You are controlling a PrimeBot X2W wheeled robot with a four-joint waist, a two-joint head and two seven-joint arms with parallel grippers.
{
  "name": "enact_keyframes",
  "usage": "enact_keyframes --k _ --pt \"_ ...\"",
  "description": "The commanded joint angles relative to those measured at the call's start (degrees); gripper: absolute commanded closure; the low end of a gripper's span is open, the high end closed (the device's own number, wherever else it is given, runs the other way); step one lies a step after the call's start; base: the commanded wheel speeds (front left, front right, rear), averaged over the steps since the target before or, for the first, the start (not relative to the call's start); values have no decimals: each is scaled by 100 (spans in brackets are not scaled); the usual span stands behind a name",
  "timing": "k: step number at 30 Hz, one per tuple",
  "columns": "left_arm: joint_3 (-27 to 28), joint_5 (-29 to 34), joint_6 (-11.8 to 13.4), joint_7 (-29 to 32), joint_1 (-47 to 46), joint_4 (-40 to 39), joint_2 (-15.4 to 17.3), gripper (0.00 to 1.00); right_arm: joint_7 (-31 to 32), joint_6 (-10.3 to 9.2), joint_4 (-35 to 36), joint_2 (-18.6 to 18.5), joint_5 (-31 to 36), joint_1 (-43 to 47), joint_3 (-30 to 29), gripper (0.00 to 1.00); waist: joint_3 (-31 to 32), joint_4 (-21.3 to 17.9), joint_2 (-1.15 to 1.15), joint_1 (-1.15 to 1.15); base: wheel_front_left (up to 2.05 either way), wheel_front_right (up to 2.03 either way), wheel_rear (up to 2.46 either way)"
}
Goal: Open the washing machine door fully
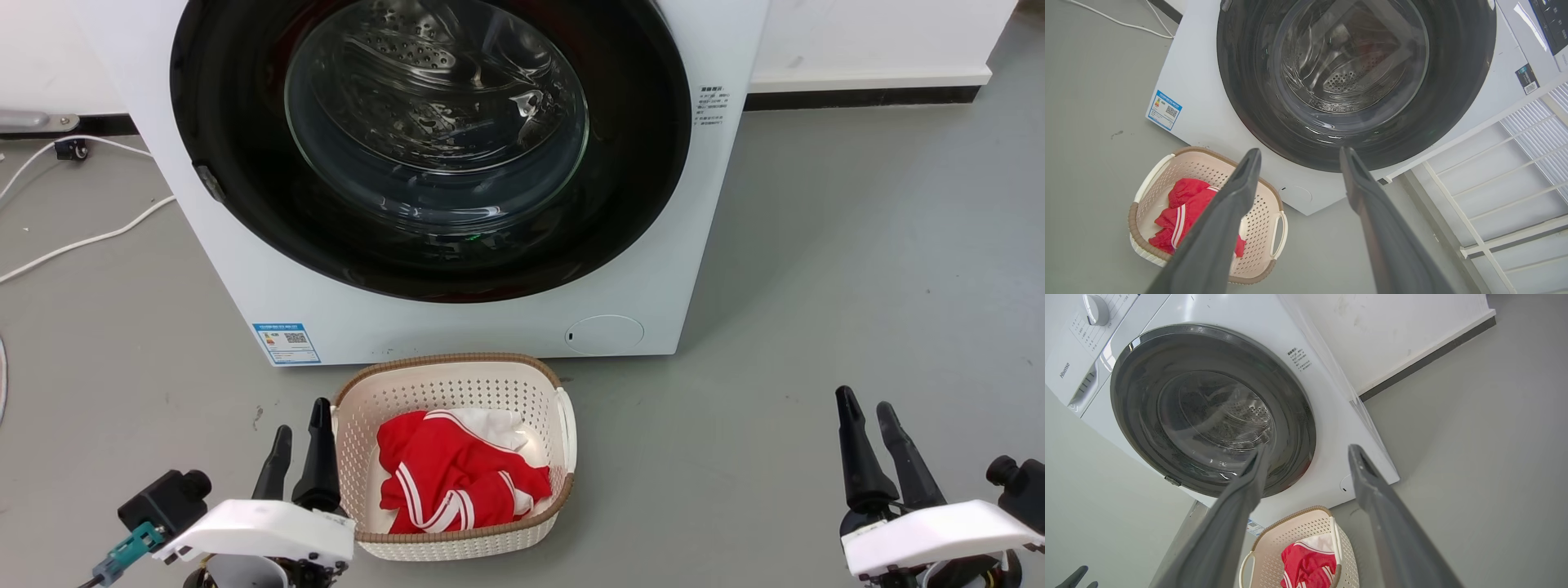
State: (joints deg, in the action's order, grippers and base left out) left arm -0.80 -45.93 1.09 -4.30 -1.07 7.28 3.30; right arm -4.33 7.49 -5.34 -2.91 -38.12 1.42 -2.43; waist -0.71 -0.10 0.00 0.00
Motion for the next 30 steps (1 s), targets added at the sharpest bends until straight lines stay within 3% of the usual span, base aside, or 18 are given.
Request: enact_keyframes --k 1,30 --pt "-33 228 50 -67 0 -120 48 0 -69 1 127 -10 220 7 12 0 -1 0 0 0 0 0 0" --pt "-478 2118 256 -520 210 -438 156 0 -520 1 664 -5 1471 342 -88 0 -9 14 0 0 0 0 0"
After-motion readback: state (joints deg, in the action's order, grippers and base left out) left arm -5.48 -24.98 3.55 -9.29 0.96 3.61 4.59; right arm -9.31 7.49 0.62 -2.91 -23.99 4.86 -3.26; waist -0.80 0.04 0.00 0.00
